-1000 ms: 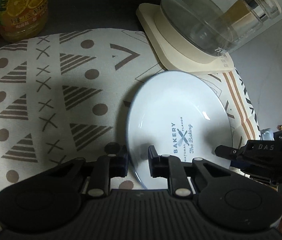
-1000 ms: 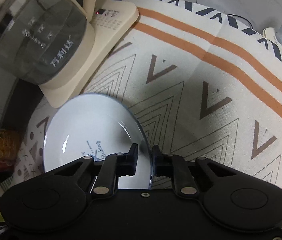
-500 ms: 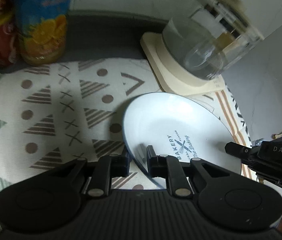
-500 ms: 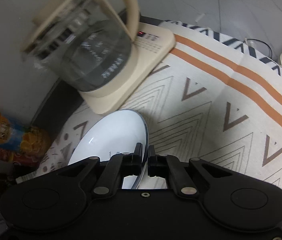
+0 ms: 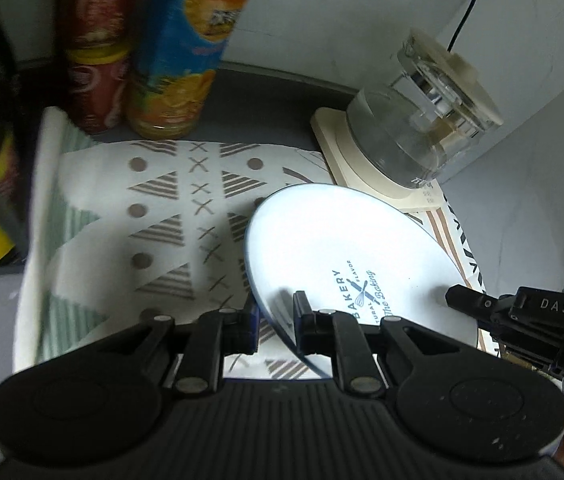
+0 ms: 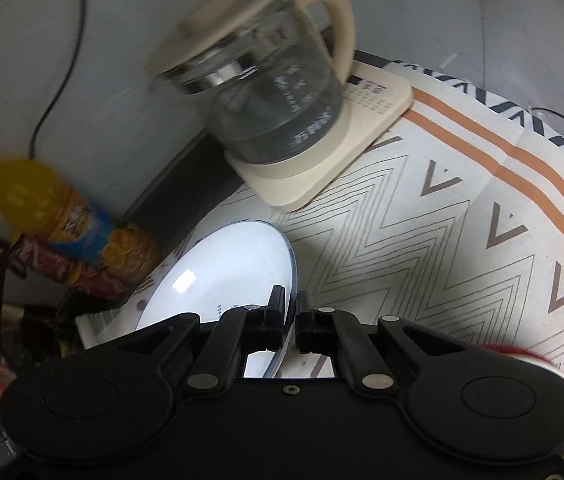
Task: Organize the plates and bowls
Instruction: 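Lift the 'BAKERY' plate and carry it over the plate stack, then lower the 'BAKERY' plate onto the 'Sweet' plate and open both grippers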
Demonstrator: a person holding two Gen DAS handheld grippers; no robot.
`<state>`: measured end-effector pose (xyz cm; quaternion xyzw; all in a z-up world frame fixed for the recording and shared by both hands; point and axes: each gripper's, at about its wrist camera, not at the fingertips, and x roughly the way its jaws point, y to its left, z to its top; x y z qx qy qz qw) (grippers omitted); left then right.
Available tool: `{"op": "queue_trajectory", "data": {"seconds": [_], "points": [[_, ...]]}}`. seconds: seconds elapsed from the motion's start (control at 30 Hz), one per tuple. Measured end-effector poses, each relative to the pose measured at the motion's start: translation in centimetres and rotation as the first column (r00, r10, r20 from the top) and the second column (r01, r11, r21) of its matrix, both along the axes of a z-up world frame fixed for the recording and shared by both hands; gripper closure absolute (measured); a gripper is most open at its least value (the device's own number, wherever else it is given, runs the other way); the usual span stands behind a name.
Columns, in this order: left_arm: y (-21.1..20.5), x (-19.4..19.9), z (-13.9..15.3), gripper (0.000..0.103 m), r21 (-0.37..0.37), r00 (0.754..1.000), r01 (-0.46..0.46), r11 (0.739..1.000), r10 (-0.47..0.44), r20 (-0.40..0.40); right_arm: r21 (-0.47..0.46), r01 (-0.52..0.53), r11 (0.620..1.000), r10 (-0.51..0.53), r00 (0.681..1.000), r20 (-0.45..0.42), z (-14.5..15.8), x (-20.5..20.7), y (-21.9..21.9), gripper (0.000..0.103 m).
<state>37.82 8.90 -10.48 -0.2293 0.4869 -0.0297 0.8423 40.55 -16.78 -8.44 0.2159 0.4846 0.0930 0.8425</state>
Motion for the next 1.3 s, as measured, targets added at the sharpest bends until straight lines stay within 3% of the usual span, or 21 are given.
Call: {"op": "queue_trajectory", "data": {"seconds": [0.67, 1.3], "points": [[2.5, -12.0, 3.3, 0.089, 0.049, 0.99, -0.14, 0.989, 0.138, 0.042, 0.003, -0.156, 0.988, 0.155, 0.984, 0.085, 3.1, -9.5, 2.6, 0.097], [4.2, -18.7, 0.4, 0.089, 0.073, 0.976, -0.216, 0.974, 0.218, -0.024, -0.05, -0.287, 0.957, 0.289, 0.956, 0.05, 0.0, -15.8, 5.1, 0.096]]}}
